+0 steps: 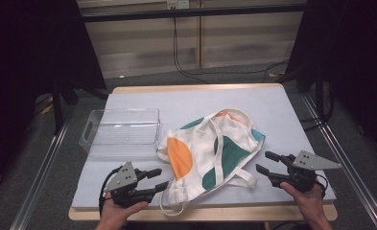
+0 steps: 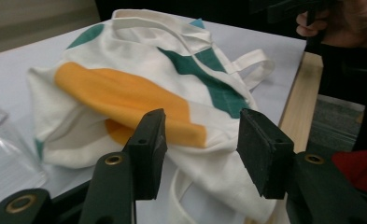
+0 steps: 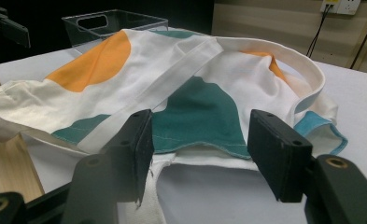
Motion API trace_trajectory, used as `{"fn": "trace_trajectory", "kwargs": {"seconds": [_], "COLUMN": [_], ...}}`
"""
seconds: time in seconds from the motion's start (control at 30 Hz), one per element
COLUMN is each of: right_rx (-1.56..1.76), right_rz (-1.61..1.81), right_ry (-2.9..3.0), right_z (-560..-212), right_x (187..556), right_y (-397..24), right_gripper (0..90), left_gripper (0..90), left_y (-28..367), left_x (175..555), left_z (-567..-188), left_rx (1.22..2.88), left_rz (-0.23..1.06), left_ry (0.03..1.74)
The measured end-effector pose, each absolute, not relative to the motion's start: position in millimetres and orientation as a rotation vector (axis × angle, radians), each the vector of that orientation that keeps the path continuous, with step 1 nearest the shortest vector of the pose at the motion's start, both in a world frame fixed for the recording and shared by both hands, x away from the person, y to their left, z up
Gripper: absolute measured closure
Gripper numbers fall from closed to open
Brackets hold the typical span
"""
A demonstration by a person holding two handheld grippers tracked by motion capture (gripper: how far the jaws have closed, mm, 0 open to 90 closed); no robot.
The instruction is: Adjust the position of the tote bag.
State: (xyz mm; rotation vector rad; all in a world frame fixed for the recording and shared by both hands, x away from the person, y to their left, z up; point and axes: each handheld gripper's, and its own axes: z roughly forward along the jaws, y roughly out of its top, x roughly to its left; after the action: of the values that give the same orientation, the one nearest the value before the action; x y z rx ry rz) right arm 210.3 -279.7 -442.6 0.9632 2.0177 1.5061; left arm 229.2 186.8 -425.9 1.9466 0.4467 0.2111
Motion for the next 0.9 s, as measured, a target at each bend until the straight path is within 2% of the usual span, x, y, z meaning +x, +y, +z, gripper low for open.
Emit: {"fn": "trace_trajectory", "kwargs": {"seconds": [0.43,0.77,0.9], "right_rx": [0.960,0.961,0.960], "right_rz": [1.503,1.494,1.484], "right_ry": [2.040,2.049,2.058], "right_z": [-445.1,-446.7,-447.8], "right_x": [212.3,213.1,213.2], "right_y": [-275.4,-274.8,-274.0], "right_gripper": [40.2,39.5,39.2], "left_gripper": [55.2,54.2,50.4], "left_y": [106.4,87.1,82.7], "left_x": [246.1,250.7,248.4], "left_z": [-418.4,-431.8,-442.0], "left_rx": [2.096,2.196,2.234], "left_rz": [0.105,0.099,0.104], "left_ry": [0.288,0.271,0.260]}}
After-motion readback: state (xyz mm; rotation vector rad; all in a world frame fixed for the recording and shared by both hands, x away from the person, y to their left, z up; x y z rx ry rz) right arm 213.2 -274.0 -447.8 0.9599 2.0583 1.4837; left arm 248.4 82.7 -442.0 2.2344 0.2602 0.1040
